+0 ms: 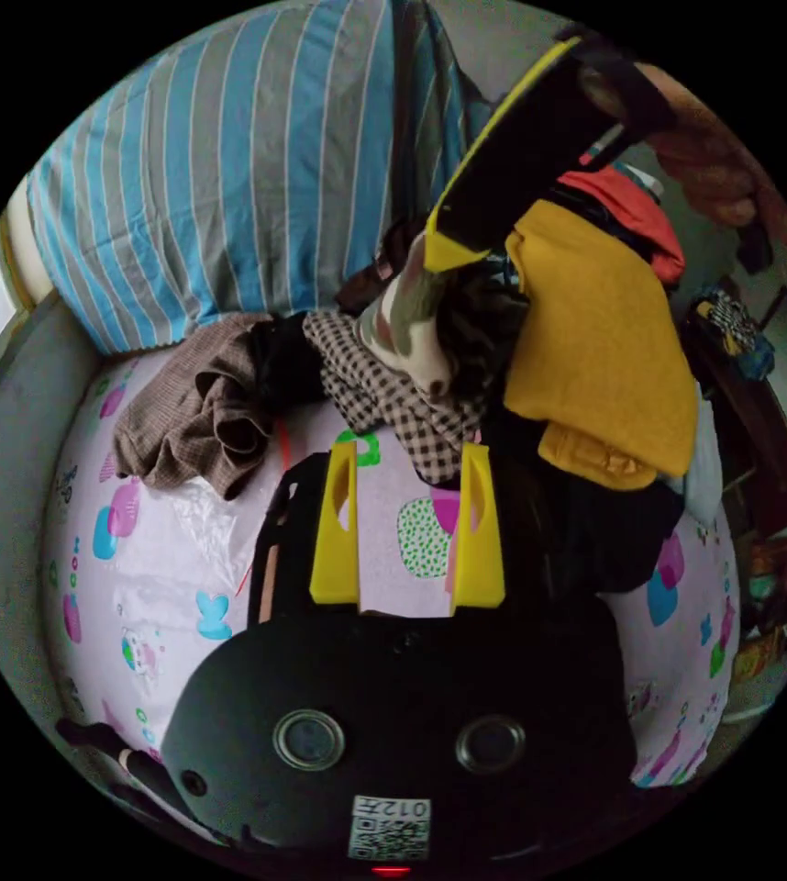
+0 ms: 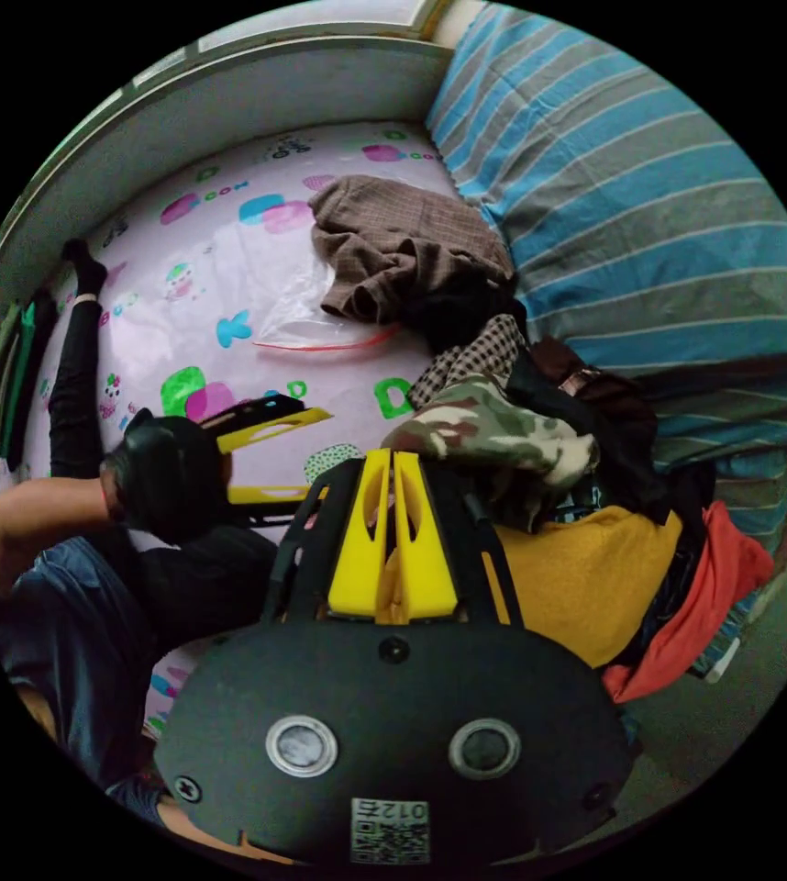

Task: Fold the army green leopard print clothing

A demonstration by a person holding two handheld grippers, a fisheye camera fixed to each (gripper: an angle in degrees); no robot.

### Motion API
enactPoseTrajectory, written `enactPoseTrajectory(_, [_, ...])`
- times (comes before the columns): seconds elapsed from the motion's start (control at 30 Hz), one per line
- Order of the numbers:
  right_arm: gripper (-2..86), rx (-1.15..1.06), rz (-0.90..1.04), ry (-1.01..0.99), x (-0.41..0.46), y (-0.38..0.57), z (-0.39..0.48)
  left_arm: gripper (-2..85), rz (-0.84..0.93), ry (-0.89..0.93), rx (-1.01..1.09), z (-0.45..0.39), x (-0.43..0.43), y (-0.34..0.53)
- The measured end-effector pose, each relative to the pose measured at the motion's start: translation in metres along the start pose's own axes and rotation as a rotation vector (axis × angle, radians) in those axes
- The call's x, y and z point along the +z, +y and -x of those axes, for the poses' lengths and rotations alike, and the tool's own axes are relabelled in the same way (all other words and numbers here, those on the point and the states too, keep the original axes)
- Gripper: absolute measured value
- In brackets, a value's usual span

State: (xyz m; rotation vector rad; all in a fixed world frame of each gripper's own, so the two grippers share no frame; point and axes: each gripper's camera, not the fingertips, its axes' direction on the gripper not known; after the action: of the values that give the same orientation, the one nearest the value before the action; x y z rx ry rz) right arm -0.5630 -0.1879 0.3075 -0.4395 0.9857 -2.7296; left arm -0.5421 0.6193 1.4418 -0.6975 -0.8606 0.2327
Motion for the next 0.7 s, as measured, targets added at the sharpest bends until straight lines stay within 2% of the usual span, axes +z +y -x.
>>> enactPoseTrajectory(0.13, [-1.0, -0.072, -0.037, -0.008, -0.02, 0.007, 0.021, 12.6, -0.089, -0.012, -0.162, 0.004, -0.016, -0.009])
enactPoseTrajectory(0.3, [-0.9, -0.163, -0.132, -0.094, -0.043, 0.01, 0.047, 8.9, -0.178, -0.032, -0.201, 0.021, -0.04, 0.003])
enactPoseTrajectory(0.43, [-0.3, -0.258, -0.148, -0.097, -0.039, 0.0, 0.069, 4.8, -0.098, -0.069, -0.152, 0.063, -0.049, 0.027])
enactPoseTrajectory(0.57, [3.6, -0.331, -0.257, -0.108, -0.03, -0.004, 0.082, 2.2, -0.021, -0.107, -0.176, 0.127, -0.066, 0.062])
enactPoseTrajectory(0.7, [5.3, -0.315, -0.288, -0.056, 0.004, -0.016, 0.075, 1.3, 0.058, -0.184, -0.198, 0.181, -0.085, 0.086])
